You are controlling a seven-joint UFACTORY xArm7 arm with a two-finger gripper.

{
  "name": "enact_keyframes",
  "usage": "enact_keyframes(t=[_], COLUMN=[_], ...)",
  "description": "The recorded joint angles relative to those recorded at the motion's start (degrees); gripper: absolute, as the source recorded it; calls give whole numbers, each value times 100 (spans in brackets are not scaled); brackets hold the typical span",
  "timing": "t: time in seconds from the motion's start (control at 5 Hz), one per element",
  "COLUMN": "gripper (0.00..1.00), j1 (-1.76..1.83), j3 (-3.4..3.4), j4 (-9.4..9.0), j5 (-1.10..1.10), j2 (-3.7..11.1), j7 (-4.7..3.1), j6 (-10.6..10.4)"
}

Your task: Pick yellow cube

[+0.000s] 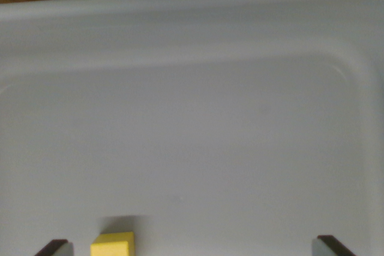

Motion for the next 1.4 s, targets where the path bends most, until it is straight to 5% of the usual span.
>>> enact_keyframes(t=[0.8, 1.0, 1.2, 1.4], gripper=[0, 0, 0, 0], j1=[48, 77, 77, 107], j3=[47, 75, 75, 105], j4=[-354, -565, -565, -791], j5=[21, 33, 33, 46], j2=[92, 147, 147, 206], j7=[52, 82, 82, 115], j6=[-371, -592, -592, -828])
